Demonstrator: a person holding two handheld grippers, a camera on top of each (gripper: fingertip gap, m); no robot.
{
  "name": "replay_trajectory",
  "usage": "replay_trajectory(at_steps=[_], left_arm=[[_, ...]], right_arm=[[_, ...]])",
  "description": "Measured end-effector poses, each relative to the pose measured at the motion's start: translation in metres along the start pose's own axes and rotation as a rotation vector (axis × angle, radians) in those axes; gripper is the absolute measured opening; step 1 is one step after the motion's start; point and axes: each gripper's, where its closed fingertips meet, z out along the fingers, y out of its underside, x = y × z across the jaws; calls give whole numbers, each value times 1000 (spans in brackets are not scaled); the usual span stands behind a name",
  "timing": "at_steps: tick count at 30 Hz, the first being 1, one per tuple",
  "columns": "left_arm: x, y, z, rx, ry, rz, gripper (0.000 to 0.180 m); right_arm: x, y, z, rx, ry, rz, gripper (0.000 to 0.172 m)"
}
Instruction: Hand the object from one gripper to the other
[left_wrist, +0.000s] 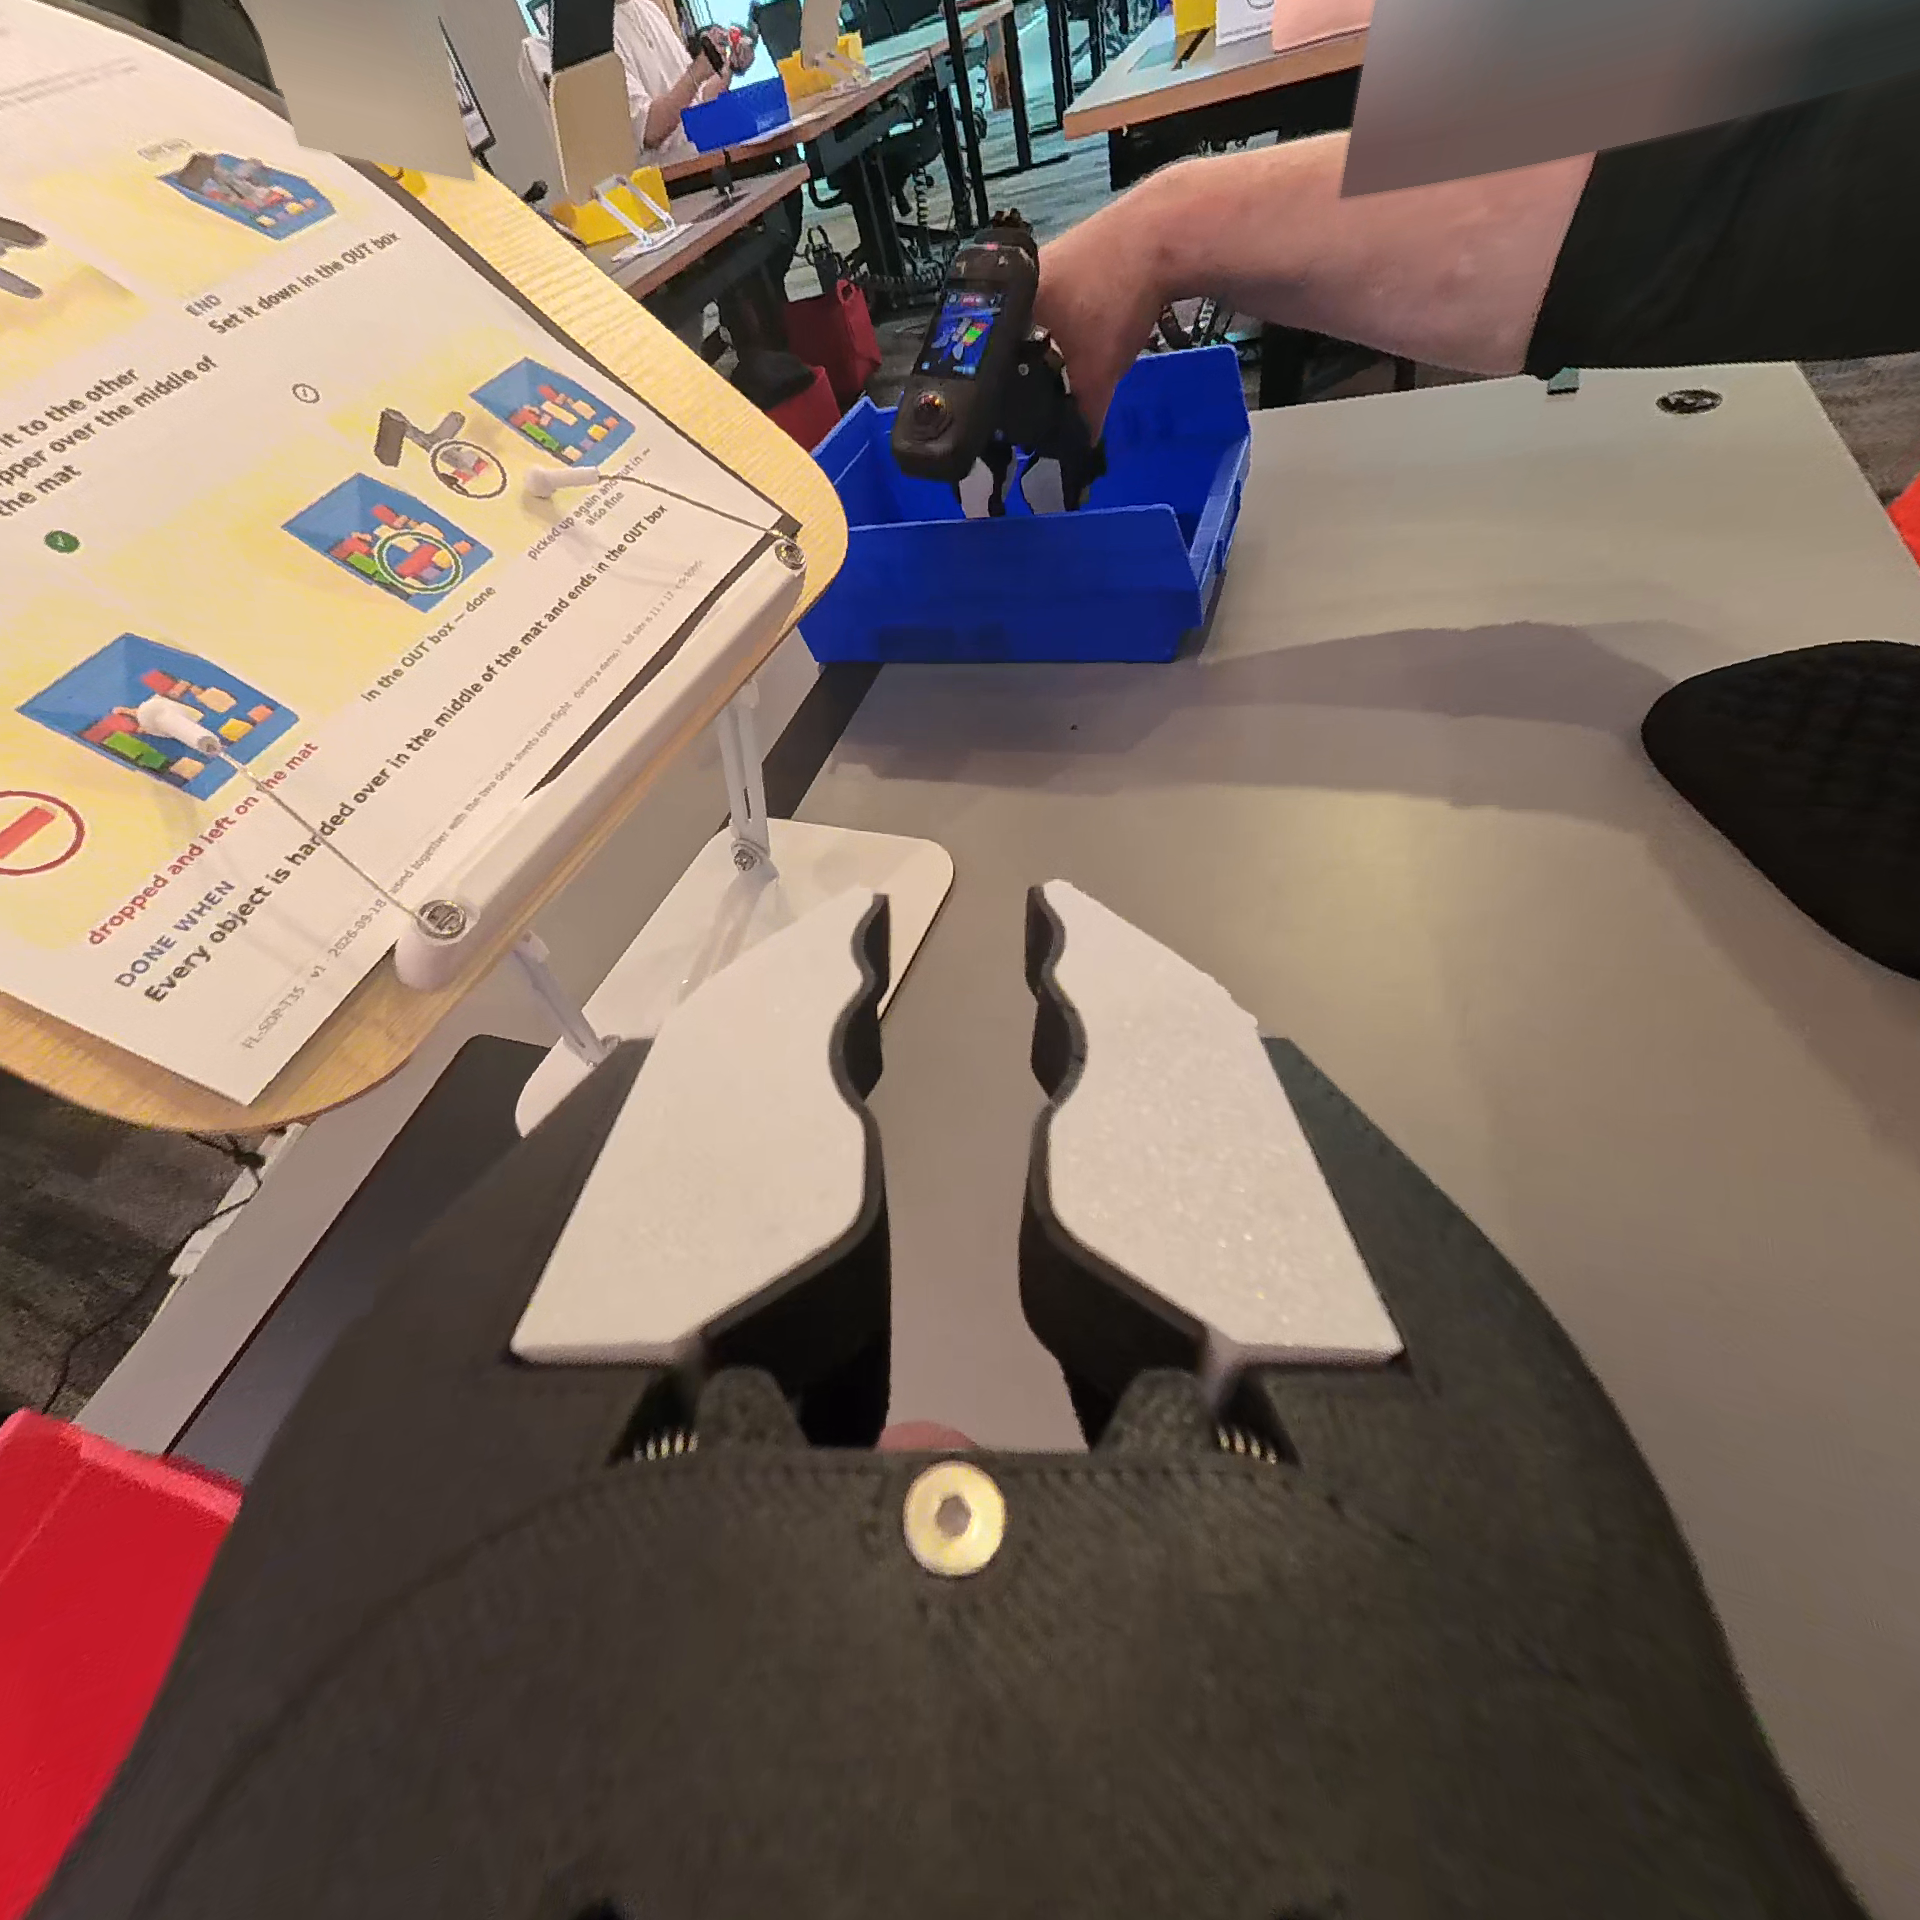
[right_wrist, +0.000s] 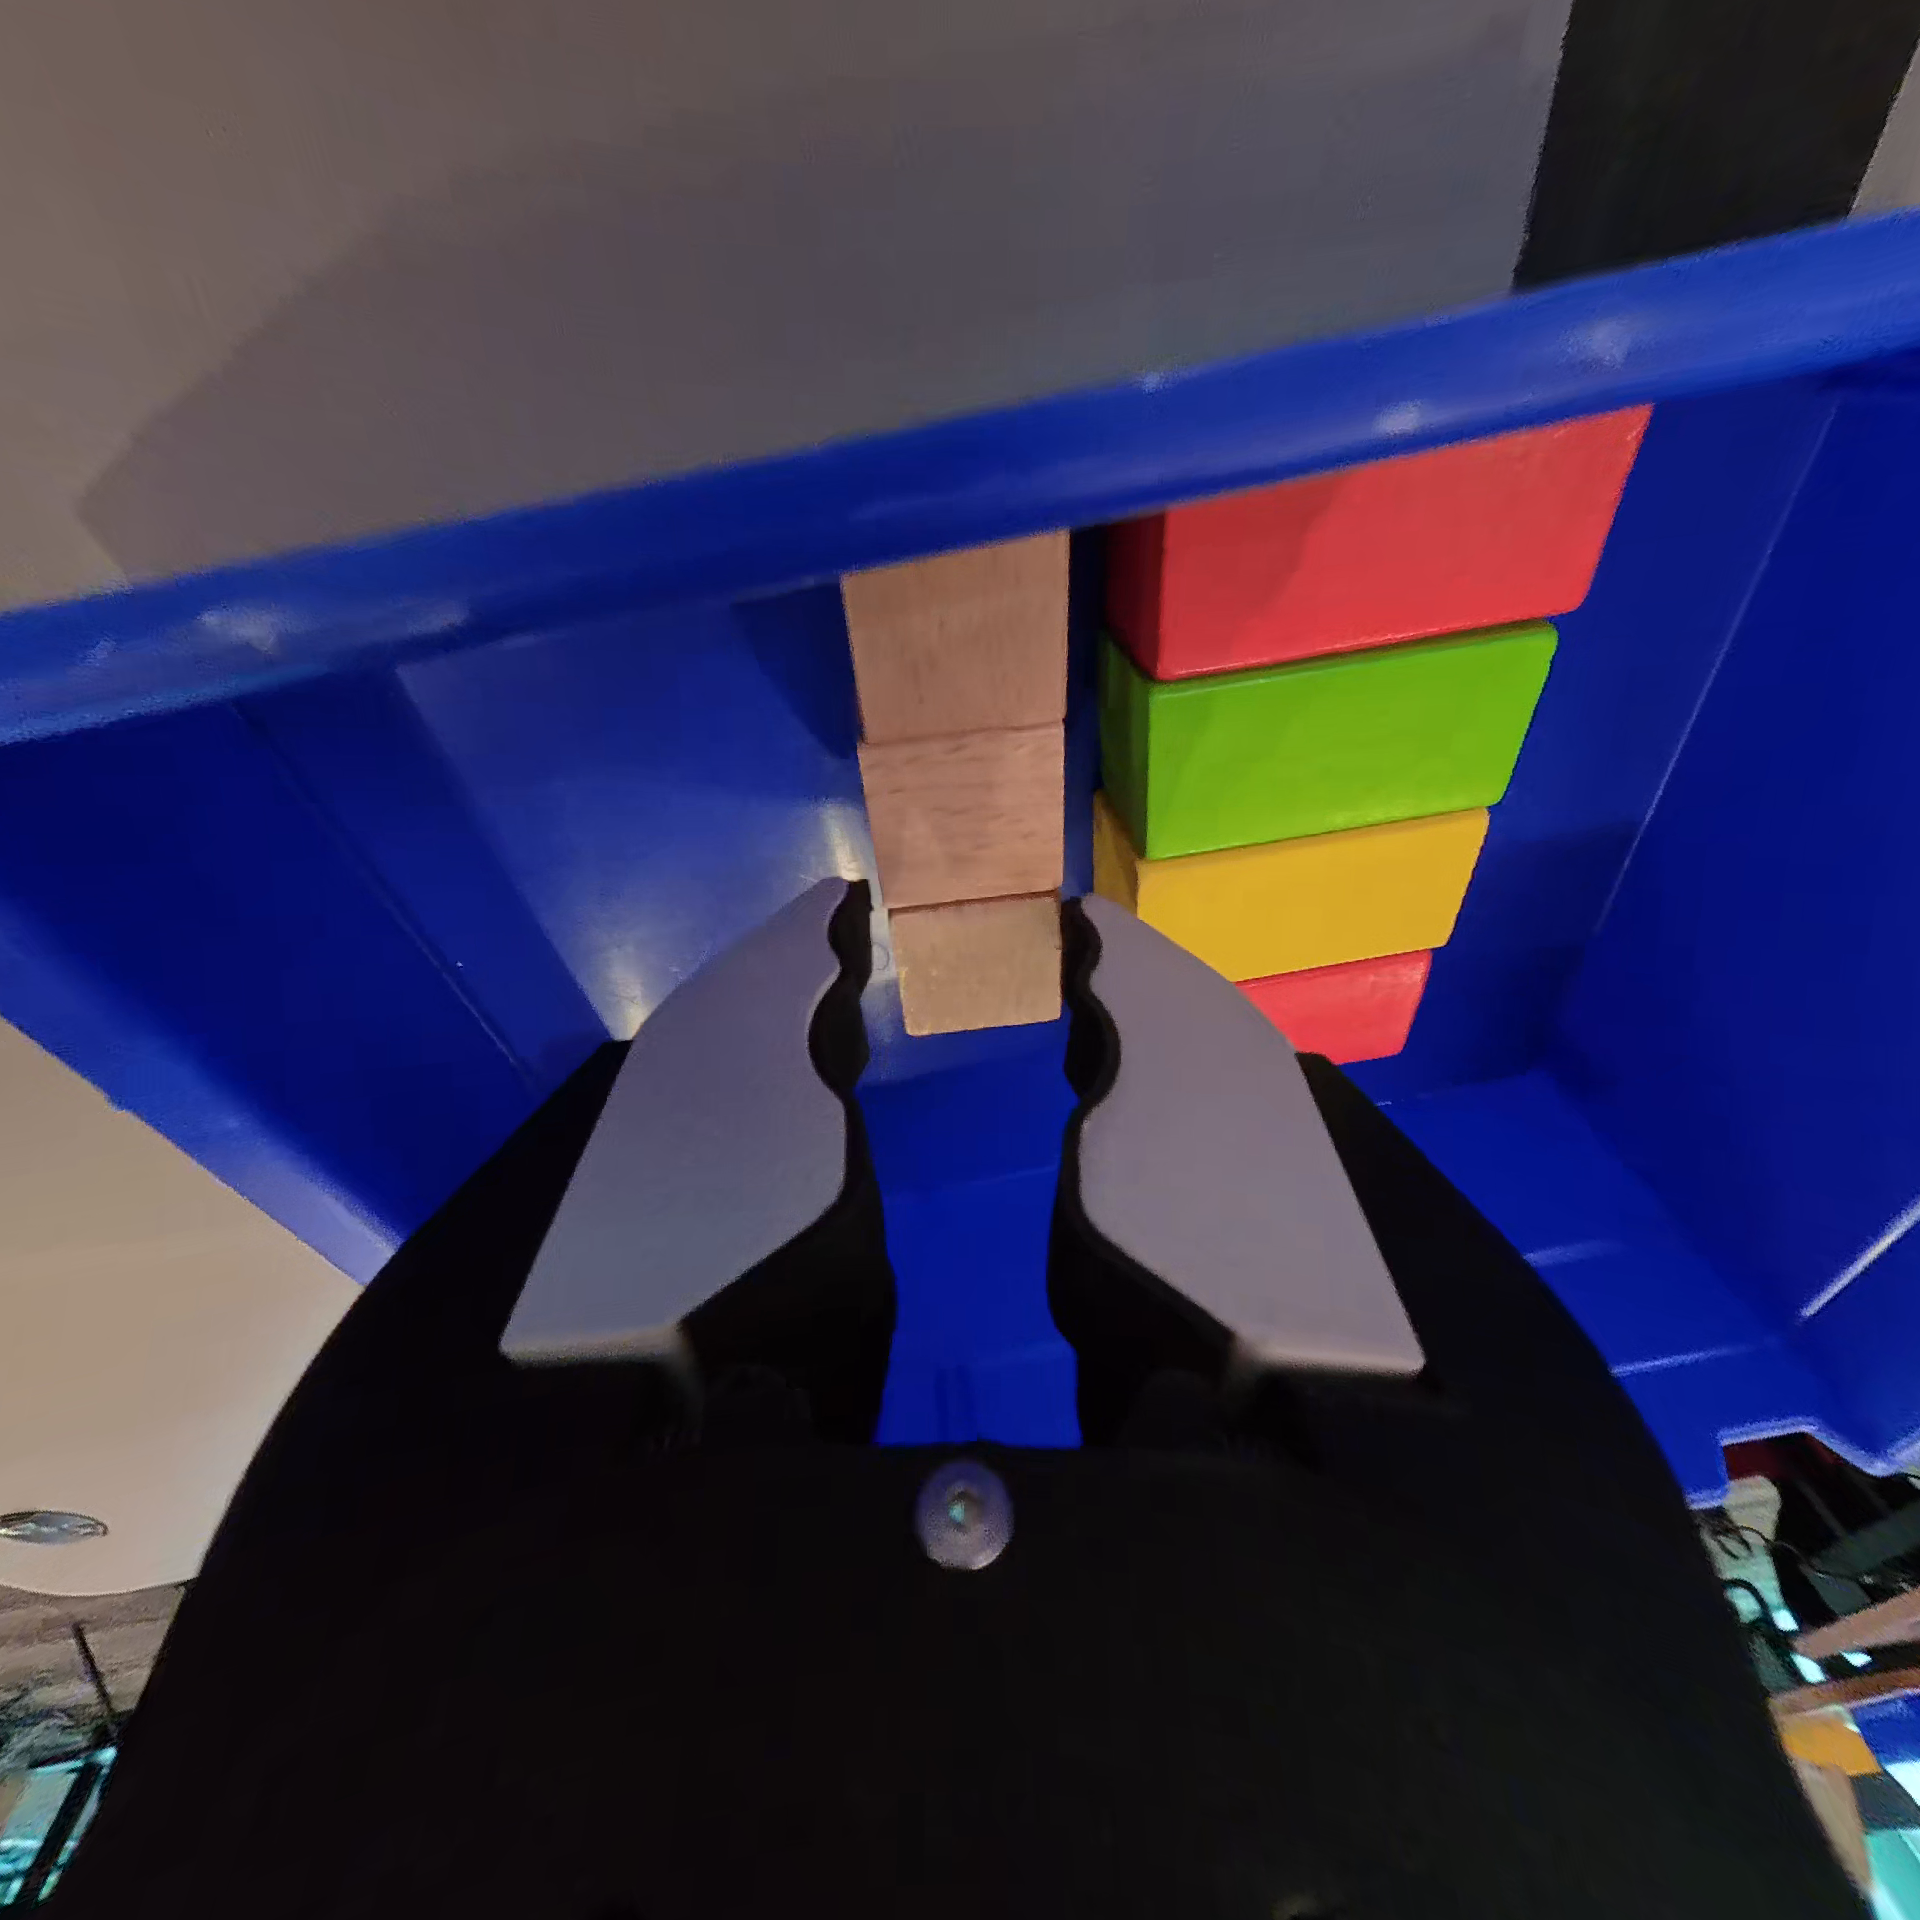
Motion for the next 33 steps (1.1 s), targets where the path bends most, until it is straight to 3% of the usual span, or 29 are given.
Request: replay_trajectory(at_steps=[7,14,17,23,33], left_arm=[[-30,14,-43,-98,-150,39,31],[-79,94,-112,-471,-236,66,38],[-93,136,-123,-603,-195,63,37],[-120,233,-141,-1002,-65,143,42],[-125,297,-148,-1304,74,128,31]], right_arm=[[-10,0,-50,94,139,58,41],[-61,-23,-101,171,293,39,33],[-87,-42,-104,187,300,8,31],[-127,-78,-102,194,278,-56,31],[-136,-112,-120,222,310,-100,29]])
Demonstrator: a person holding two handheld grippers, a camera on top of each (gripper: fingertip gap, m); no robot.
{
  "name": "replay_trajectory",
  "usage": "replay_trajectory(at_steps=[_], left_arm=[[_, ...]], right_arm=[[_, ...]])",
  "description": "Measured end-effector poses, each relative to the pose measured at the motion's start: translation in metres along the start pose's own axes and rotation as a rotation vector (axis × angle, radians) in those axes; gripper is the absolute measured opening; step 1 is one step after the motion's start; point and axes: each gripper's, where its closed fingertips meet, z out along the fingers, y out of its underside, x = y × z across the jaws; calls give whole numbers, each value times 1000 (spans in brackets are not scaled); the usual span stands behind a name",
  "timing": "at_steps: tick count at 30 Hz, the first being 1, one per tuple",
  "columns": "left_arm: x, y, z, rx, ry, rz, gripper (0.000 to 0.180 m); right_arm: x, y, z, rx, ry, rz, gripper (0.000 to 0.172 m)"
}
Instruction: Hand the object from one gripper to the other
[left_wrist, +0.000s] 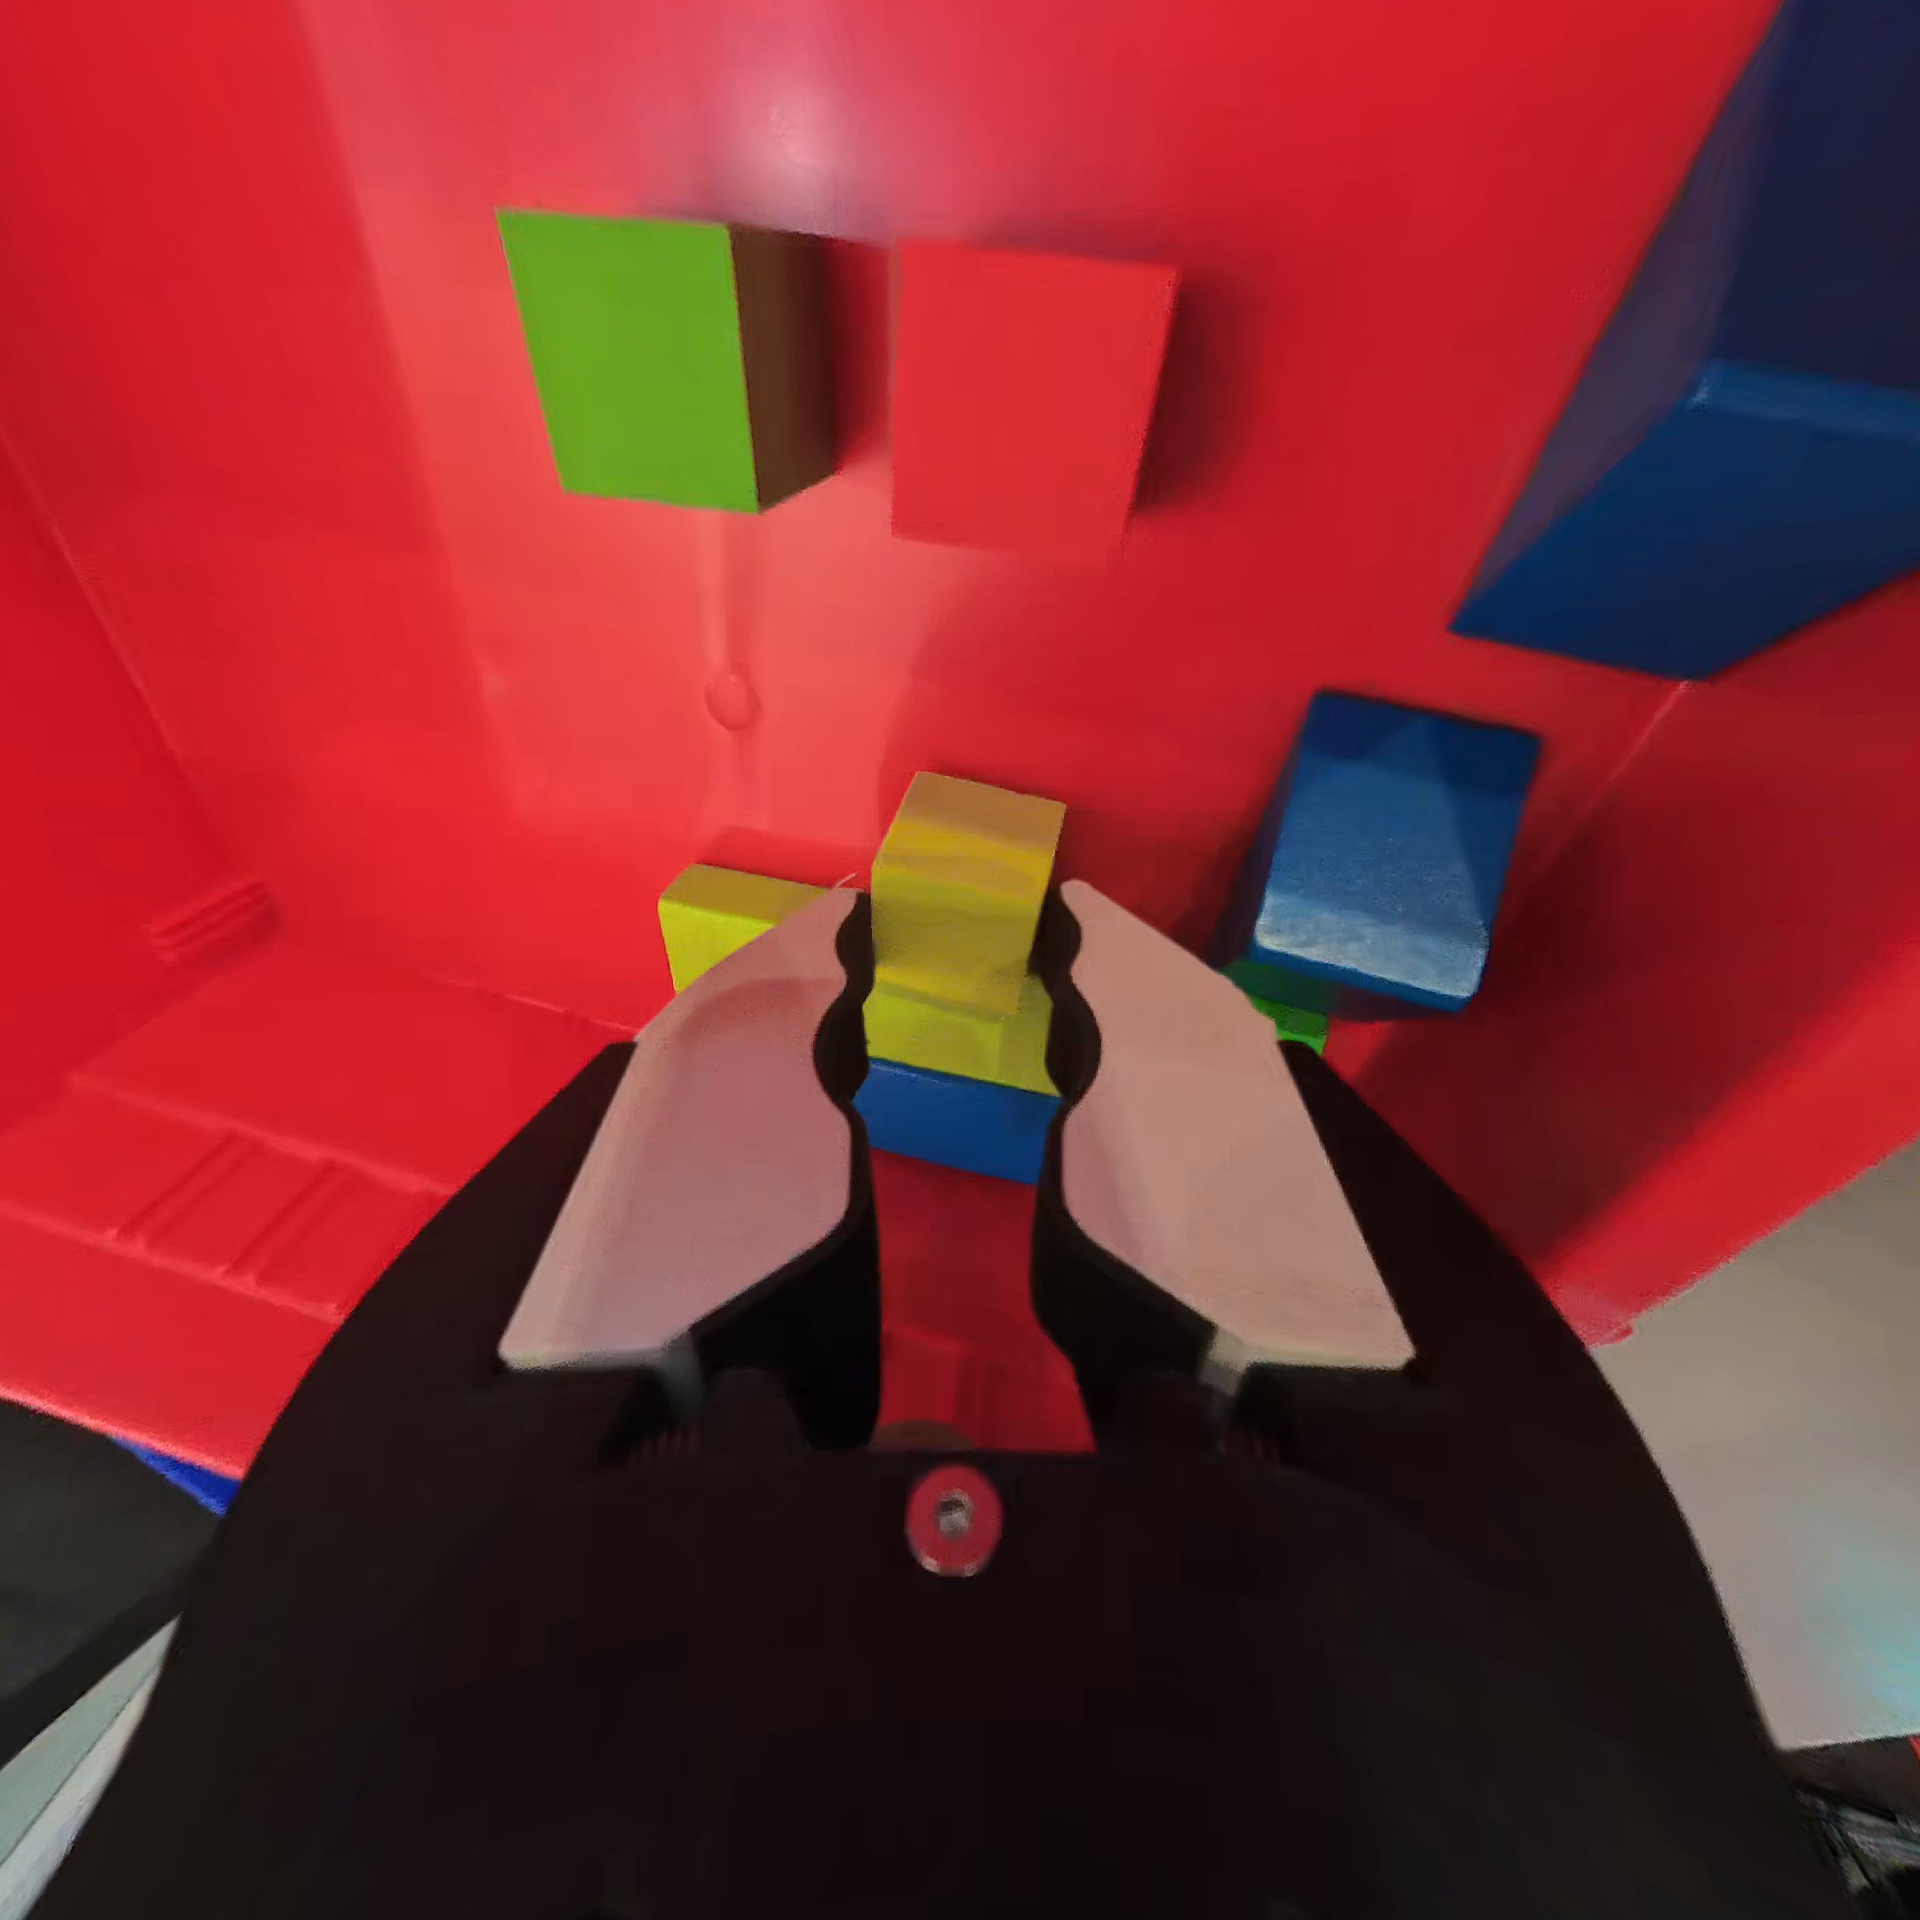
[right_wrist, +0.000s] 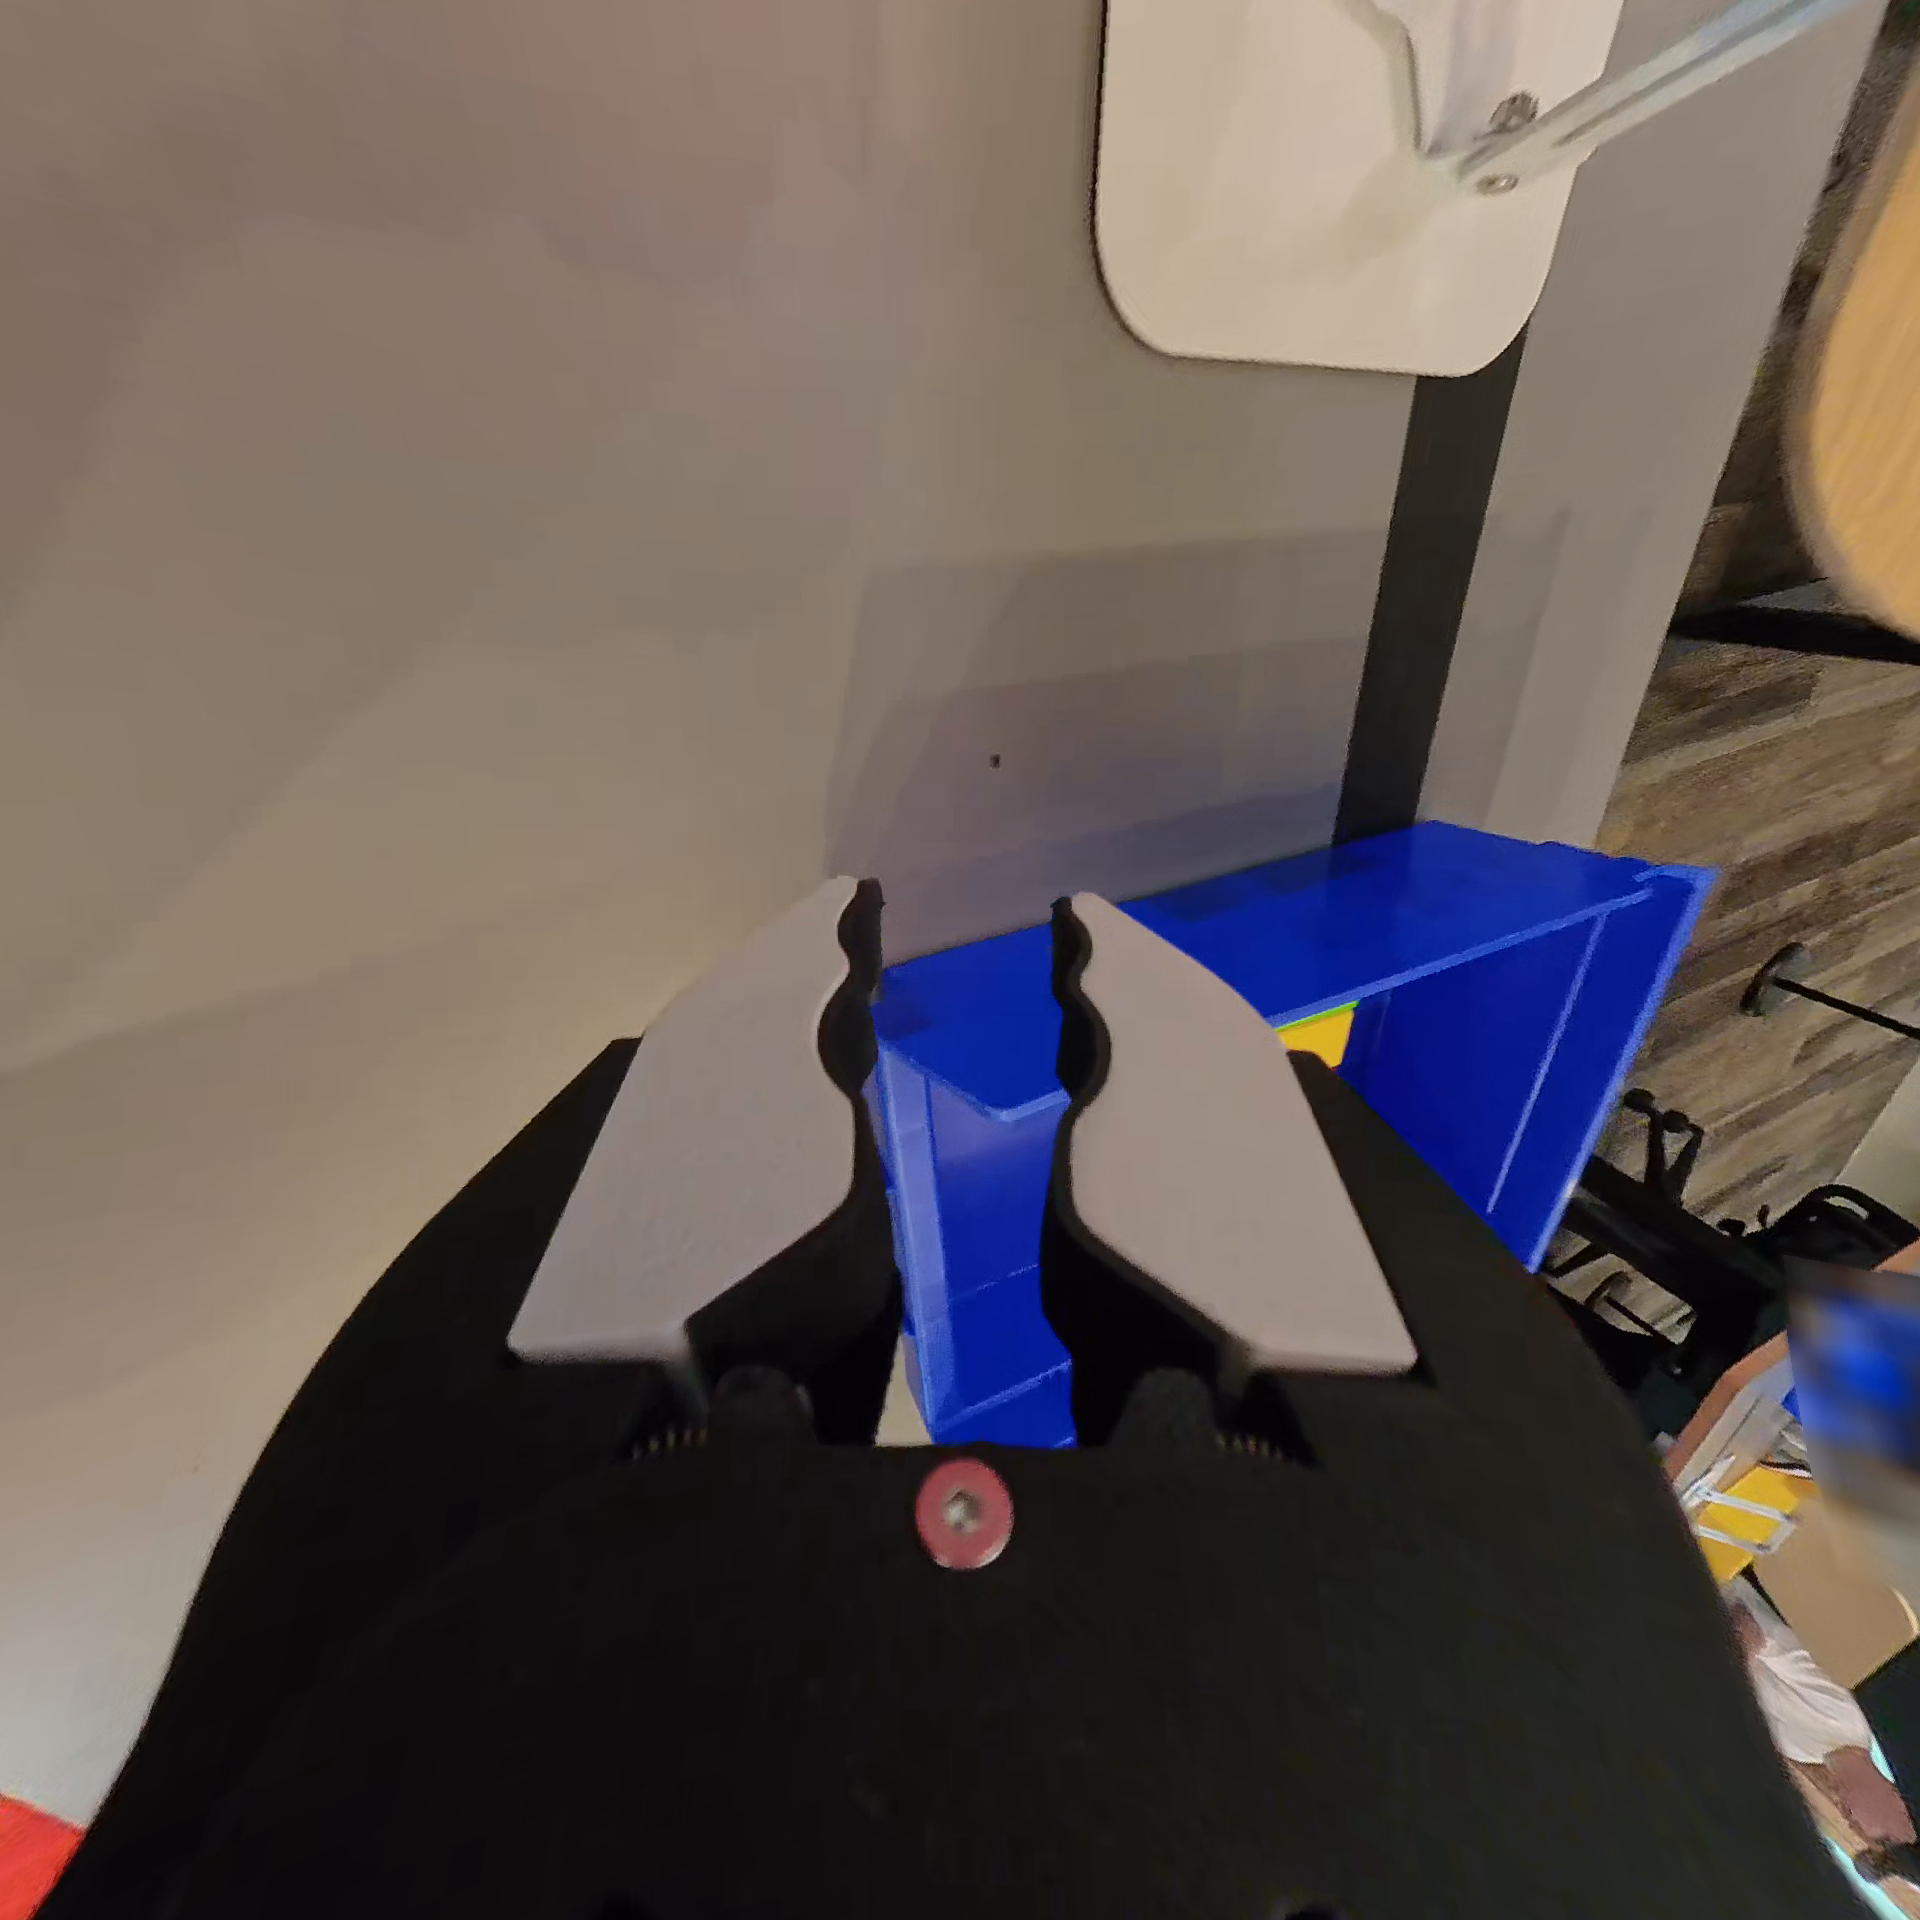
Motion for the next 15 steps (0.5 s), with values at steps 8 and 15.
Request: replay_trajectory(at_steps=[8,15], left_arm=[[-1,-69,-103,533,-141,-127,30],[67,-187,-259,1177,-231,-34,30]], right_arm=[[5,-151,-65,604,112,8,30],[-9,-273,-126,1130,96,14,37]])
